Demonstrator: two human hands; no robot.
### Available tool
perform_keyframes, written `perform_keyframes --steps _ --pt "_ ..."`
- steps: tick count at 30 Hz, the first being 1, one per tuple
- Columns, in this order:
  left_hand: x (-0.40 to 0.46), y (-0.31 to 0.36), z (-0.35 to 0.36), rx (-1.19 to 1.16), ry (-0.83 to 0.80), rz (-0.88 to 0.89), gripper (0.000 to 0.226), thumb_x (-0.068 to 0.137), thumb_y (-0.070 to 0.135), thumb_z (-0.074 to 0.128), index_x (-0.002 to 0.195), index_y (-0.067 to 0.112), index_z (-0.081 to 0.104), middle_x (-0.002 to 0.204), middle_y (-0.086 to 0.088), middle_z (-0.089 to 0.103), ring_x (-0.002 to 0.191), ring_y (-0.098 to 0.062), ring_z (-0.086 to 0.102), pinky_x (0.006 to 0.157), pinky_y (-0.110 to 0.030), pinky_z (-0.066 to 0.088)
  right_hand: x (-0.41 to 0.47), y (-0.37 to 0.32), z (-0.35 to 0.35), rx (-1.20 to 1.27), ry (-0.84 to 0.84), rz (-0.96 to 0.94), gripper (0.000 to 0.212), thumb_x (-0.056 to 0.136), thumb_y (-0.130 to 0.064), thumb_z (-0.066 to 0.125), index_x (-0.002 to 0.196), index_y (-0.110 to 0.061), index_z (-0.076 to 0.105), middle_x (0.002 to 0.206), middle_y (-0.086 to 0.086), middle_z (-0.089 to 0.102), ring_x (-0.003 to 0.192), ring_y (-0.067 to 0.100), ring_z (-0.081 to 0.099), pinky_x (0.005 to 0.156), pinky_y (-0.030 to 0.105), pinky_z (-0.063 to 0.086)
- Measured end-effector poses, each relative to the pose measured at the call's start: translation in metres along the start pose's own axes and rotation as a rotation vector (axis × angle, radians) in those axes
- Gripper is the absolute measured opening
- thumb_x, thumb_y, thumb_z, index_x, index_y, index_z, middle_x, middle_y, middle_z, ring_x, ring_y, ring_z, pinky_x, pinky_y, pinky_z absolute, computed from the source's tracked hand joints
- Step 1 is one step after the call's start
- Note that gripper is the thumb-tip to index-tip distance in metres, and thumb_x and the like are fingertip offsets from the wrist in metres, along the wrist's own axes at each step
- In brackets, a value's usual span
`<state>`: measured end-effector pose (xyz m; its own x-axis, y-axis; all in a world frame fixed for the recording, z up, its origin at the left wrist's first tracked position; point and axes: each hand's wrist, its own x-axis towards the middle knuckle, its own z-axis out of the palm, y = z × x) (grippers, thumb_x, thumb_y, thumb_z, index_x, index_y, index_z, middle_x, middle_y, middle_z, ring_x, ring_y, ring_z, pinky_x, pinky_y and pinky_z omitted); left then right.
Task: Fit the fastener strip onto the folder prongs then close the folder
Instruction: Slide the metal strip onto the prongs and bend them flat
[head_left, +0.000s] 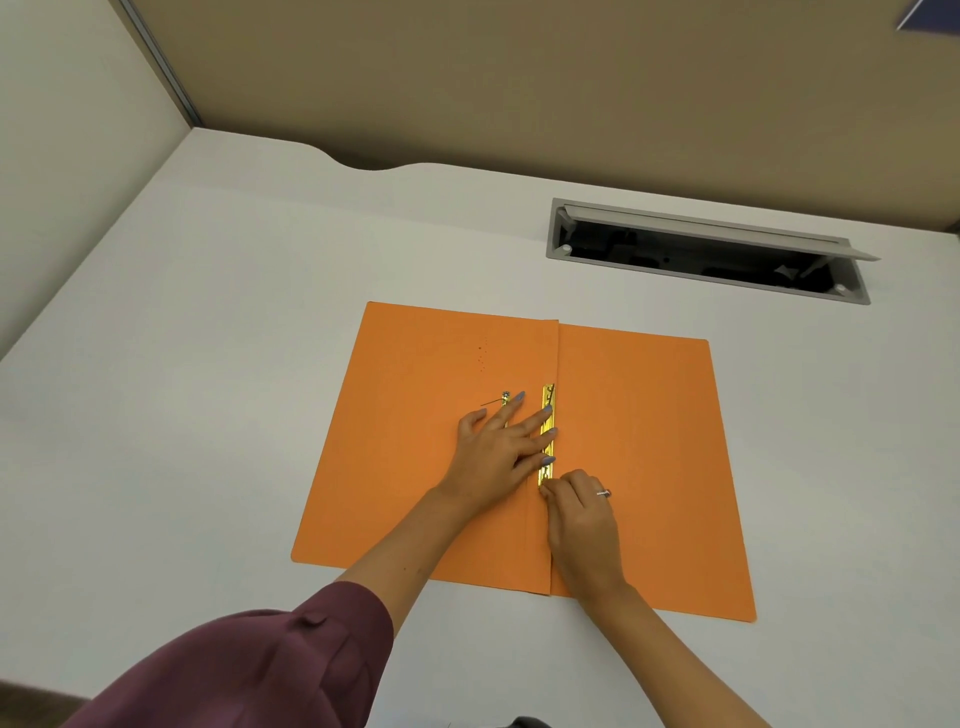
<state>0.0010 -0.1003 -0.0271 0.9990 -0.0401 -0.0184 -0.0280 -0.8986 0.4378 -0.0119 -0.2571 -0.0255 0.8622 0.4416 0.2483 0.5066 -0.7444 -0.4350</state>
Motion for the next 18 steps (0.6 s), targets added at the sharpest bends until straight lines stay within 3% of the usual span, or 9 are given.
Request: perform_keyframes --steps 3,6,13,18 --pt "0.0000 0.0004 -0.0012 -0.004 0.001 -0.001 0.036 0.093 0.048 0.044 0.127 0.040 0.051 0.148 0.019 0.035 0.144 -0.013 0.012 0.103 -0.050 0.017 -0.0031 0.0007 -0.0004 -0.006 0.003 -0.030 0.009 0.080 0.000 0.061 0.082 -0.001 0.070 0.069 0.012 0.062 0.060 0.030 0.058 0.058 0.038 0.048" --pt "-0.0004 0.0008 -0.0027 -0.014 0.000 0.001 0.036 0.093 0.047 0.044 0.128 0.039 0.052 0.148 0.018 0.036 0.144 -0.013 0.012 0.103 -0.050 0.017 -0.0056 0.0048 -0.0007 -0.001 -0.008 -0.063 0.008 0.078 -0.001 0.063 0.083 -0.002 0.069 0.070 0.010 0.061 0.061 0.027 0.058 0.062 0.033 0.040" --pt "-0.0008 0.0023 -0.0042 -0.019 -0.004 0.003 0.037 0.093 0.047 0.044 0.128 0.038 0.051 0.148 0.018 0.036 0.145 -0.013 0.011 0.104 -0.050 0.016 -0.0079 0.0087 -0.0018 0.056 -0.021 -0.056 0.009 0.073 0.002 0.064 0.067 -0.004 0.060 0.064 0.009 0.054 0.056 0.025 0.049 0.058 0.032 0.038" --pt "-0.0030 0.0023 -0.0022 -0.045 0.032 -0.001 0.035 0.093 0.048 0.045 0.125 0.039 0.054 0.144 0.019 0.041 0.144 -0.011 0.014 0.104 -0.049 0.016 -0.0011 0.0069 -0.0078 0.229 -0.037 0.010 0.016 0.083 -0.017 0.054 0.070 -0.008 0.057 0.067 0.002 0.053 0.061 0.015 0.047 0.063 0.024 0.033"
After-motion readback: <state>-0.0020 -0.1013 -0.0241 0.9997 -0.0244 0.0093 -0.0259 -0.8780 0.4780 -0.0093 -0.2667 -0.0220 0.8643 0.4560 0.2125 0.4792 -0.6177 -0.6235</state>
